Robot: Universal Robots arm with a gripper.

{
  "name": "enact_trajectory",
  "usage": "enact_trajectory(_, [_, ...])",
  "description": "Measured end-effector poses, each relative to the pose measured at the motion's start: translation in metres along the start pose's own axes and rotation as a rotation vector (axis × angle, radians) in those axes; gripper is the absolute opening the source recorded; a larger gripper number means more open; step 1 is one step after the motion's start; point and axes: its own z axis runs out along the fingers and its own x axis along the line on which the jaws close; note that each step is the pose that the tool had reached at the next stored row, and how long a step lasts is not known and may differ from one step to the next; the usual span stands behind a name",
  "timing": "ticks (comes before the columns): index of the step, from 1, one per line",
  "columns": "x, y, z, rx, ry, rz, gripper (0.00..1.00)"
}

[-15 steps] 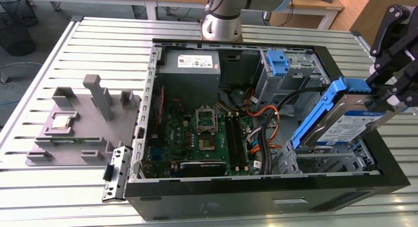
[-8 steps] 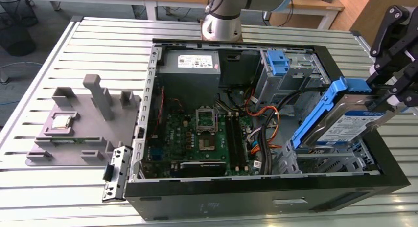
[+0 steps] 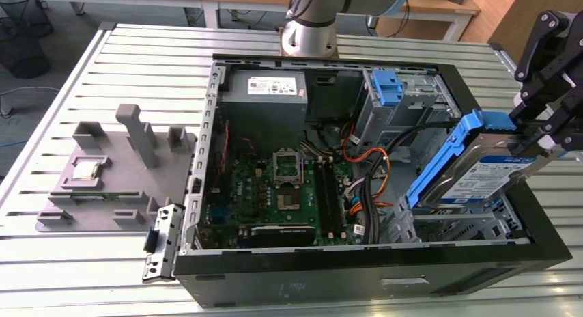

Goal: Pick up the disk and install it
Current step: 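Insert the disk into the insertion slot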

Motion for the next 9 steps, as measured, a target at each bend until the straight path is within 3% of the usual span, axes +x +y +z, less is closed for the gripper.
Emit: enact_trajectory(9, [0.0001, -0.0001, 0.0038, 0.0000, -0.0002, 0.000, 0.35])
